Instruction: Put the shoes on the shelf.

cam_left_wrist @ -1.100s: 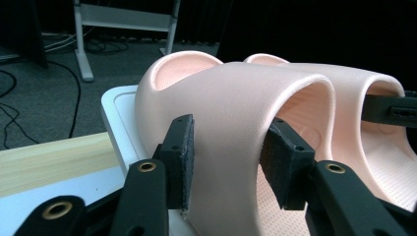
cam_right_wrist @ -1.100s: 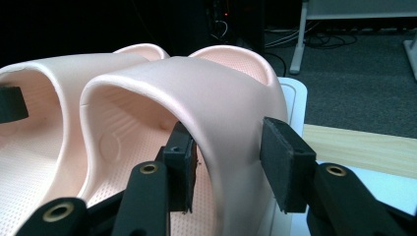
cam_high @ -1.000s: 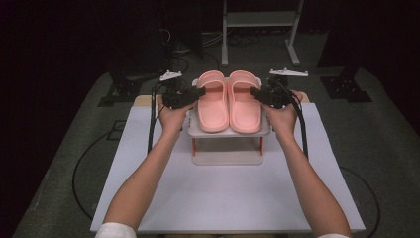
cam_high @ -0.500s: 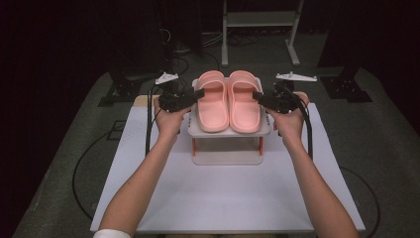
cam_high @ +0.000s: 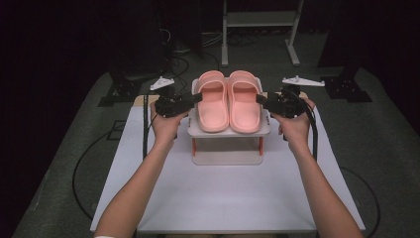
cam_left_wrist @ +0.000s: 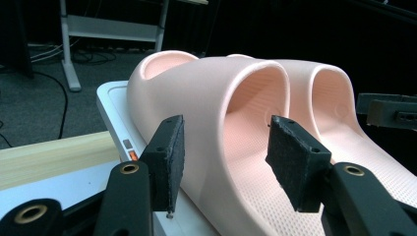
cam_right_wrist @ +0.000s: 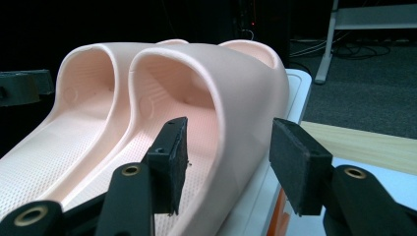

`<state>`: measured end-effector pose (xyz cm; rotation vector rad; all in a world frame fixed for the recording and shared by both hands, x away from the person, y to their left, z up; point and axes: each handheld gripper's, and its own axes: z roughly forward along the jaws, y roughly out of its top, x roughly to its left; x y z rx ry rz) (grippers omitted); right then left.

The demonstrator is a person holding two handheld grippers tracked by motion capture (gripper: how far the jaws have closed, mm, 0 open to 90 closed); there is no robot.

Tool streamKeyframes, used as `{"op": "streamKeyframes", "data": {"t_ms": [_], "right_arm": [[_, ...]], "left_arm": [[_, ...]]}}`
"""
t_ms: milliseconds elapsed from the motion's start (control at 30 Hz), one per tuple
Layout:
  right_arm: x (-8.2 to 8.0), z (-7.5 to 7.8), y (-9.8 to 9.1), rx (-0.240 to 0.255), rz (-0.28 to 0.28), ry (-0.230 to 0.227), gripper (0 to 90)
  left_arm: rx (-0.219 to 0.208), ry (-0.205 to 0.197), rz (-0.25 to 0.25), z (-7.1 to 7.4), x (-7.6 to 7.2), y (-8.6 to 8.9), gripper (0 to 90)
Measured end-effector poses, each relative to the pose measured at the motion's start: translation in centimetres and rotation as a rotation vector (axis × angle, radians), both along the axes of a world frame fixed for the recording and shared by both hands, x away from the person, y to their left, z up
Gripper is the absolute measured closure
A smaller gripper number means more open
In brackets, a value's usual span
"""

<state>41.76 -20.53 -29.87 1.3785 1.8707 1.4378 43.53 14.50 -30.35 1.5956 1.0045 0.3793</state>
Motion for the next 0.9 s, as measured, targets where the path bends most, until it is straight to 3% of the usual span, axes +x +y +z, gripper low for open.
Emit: {"op": "streamKeyframes", "data": {"t_ms": [900], "right_arm": [[-1.8,-0.3,-2.3,-0.011,0.015,-0.011,43.5]], "left_arm": [[-0.008,-0.031,-0.017,0.2,-1.9,1.1,42.6]]}}
